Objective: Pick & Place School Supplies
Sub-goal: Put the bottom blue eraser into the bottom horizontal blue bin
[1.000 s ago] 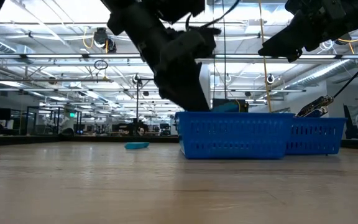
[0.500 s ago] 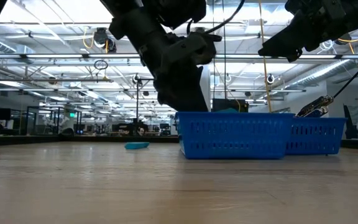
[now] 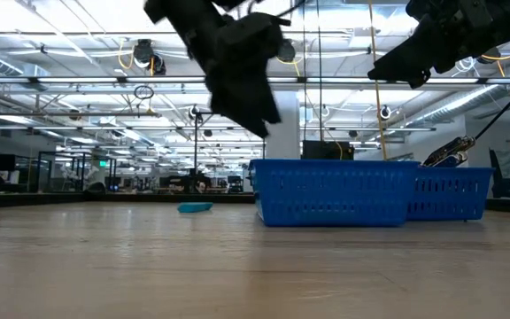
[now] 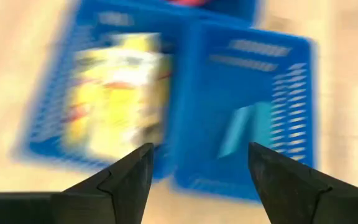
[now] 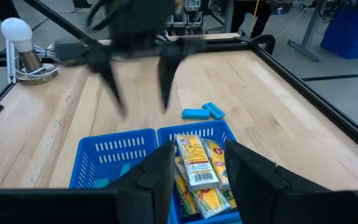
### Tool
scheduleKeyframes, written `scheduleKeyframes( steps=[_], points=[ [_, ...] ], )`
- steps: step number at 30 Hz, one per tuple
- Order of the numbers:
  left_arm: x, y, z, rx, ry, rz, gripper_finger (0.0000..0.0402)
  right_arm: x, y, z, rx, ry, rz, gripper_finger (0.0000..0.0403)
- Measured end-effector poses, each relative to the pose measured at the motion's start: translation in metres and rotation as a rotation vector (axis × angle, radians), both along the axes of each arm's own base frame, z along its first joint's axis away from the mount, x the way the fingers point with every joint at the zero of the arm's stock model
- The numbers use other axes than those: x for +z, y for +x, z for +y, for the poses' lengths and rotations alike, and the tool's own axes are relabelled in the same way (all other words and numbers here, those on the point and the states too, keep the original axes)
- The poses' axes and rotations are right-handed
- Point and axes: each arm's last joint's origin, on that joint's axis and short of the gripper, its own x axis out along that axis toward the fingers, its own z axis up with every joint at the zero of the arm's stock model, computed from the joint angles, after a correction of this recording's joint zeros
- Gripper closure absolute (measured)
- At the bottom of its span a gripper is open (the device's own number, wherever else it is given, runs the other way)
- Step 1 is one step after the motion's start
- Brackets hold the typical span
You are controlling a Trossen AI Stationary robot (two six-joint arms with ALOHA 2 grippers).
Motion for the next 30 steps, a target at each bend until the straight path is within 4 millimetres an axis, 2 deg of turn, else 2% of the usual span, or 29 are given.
scheduleKeyframes(
  steps=[4, 10, 13, 17, 23, 30],
  points=[
    [0.021, -0.023, 0.012, 0.196, 0.101, 0.058, 0.0138, 0.0, 0.0, 0.0, 0.0, 0.0, 0.0, 0.0271],
    [0.019, -0.047, 0.029, 0.499, 0.052, 0.223, 0.0152, 0.0, 0.0, 0.0, 0.0, 0.0, -0.001, 0.0271],
    [0.008, -0.048, 0.039, 0.639, 0.005, 0.271, 0.0155, 0.0, 0.0, 0.0, 0.0, 0.0, -0.001, 0.0271],
    [-0.009, -0.043, 0.047, 0.733, -0.02, 0.312, 0.0155, 0.0, 0.0, 0.0, 0.0, 0.0, -0.001, 0.0271],
    [-0.044, -0.034, 0.056, 0.734, -0.119, 0.448, 0.0156, 0.0, 0.0, 0.0, 0.0, 0.002, -0.001, 0.0271],
    [-0.068, -0.03, 0.062, 0.748, -0.139, 0.536, 0.0156, 0.0, 0.0, 0.0, -0.001, 0.003, -0.002, 0.0271]
  ],
)
